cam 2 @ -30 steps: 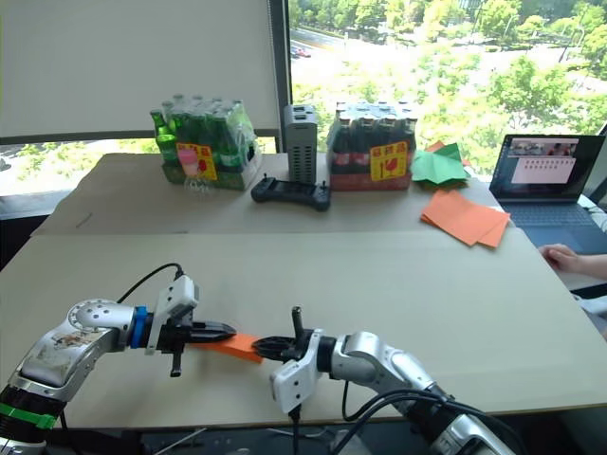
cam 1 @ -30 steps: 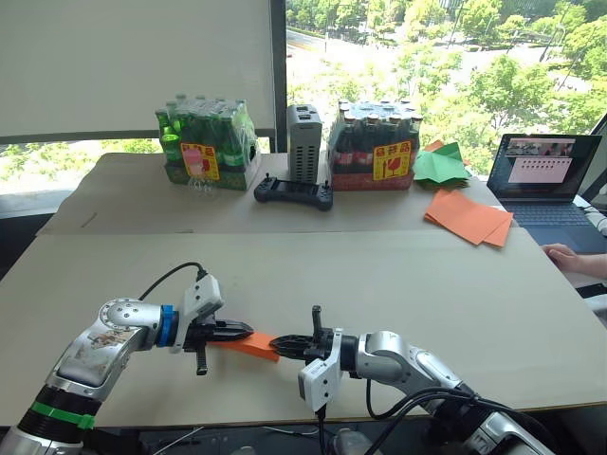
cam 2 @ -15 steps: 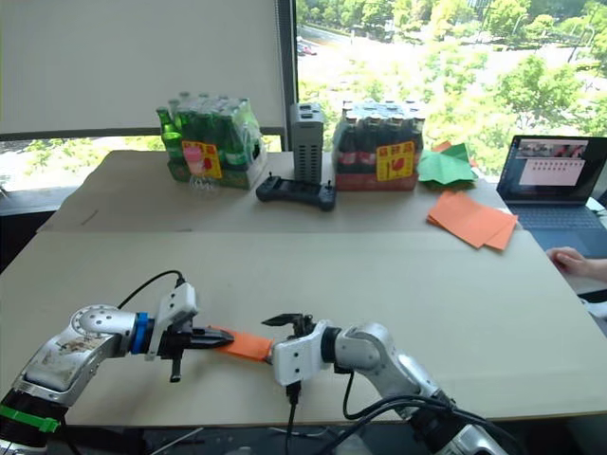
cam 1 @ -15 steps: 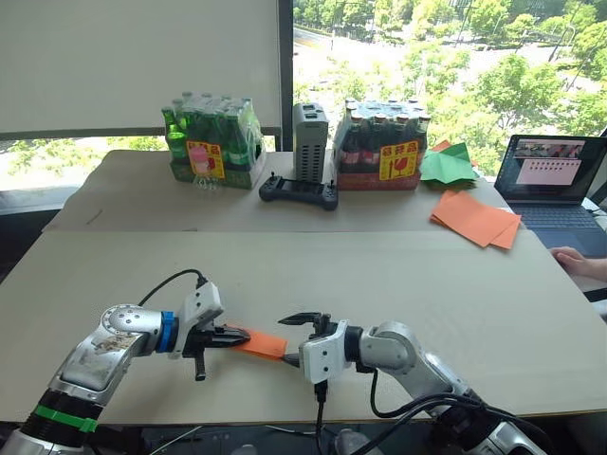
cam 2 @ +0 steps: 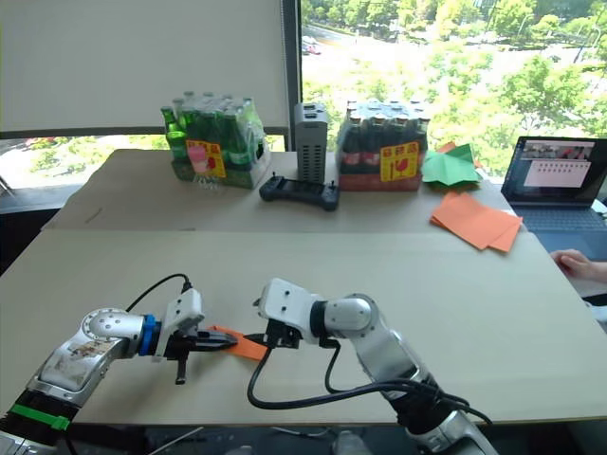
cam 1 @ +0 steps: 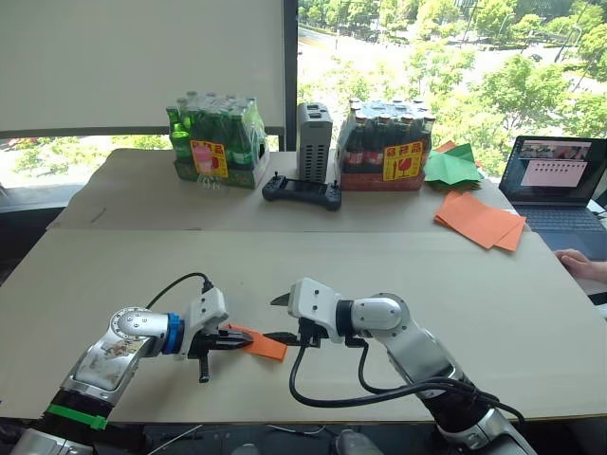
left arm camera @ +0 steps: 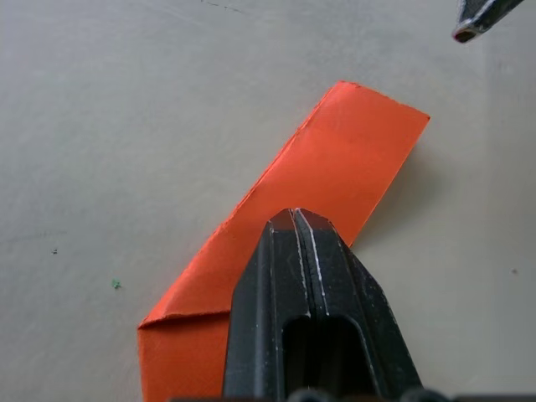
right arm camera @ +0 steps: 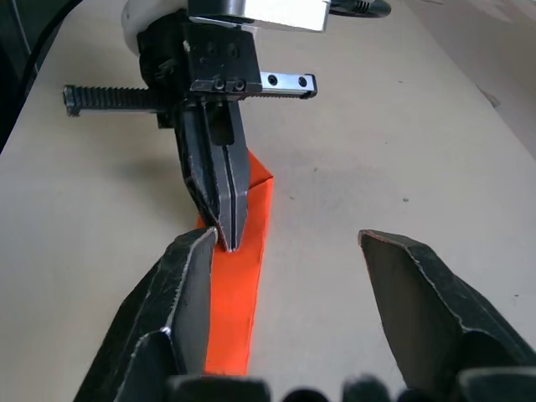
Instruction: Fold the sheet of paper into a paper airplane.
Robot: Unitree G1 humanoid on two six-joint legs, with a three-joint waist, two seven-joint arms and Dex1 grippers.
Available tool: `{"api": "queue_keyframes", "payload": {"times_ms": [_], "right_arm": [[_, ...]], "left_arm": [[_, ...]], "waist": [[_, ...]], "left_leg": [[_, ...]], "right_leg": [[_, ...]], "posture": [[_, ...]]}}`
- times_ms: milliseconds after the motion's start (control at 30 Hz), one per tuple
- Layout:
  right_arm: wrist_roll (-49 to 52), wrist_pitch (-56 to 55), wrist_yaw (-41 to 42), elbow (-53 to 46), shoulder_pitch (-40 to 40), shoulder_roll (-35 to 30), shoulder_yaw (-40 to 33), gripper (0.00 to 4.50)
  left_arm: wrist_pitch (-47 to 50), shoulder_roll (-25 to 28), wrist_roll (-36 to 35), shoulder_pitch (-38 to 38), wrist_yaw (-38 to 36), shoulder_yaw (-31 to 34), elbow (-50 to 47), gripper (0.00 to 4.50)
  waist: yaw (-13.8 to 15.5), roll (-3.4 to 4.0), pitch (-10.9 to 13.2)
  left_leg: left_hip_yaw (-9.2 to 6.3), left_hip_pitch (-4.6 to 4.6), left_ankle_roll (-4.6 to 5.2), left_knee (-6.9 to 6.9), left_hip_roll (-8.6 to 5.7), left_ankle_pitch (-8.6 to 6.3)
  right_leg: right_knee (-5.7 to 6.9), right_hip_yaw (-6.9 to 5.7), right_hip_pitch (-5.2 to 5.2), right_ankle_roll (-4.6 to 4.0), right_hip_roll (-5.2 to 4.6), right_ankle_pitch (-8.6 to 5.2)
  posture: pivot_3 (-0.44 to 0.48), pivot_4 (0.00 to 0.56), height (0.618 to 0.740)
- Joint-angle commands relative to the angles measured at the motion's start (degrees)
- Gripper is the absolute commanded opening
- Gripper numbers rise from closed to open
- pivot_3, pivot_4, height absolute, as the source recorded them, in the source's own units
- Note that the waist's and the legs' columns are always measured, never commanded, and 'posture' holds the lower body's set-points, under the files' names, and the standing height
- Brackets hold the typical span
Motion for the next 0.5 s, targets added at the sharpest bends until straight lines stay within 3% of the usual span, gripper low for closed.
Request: {"api": "queue_keyframes", "payload": {"times_ms": [33,200,500], "right_arm": [[-0.64,0.85,-1.52,3.18,-1.77,1.53,1.87,1.81],[-1.73,-0.02,-2.74,8.19,-2.69,2.69,4.22,0.03],[-3.85,-1.65,-3.23,12.53,-2.36,3.29,7.36,0.03]], "left_arm": [[0.18,-0.57,1.78,-0.47,0.36,-1.24,2.01,0.00],[-0.12,-0.56,1.74,-1.21,0.10,-0.96,3.23,0.00],[-0.52,-0.41,1.73,-2.05,-0.04,-0.57,3.83,0.00]], "waist": [[0.11,0.00,0.00],[0.01,0.00,0.00],[-0.19,0.01,0.00]], "left_leg": [[0.01,-0.01,0.00,0.00,0.00,0.00],[0.01,-0.01,0.00,0.00,0.00,0.00],[0.00,0.04,0.00,-0.04,0.01,0.00]], "right_leg": [[0.00,0.00,0.00,0.00,0.00,0.00],[0.00,0.00,0.00,0.00,-0.01,0.00],[0.01,0.00,-0.01,0.04,0.02,-0.02]], "posture": [[0.000,0.150,0.733],[0.000,0.150,0.733],[0.000,0.150,0.733]]}}
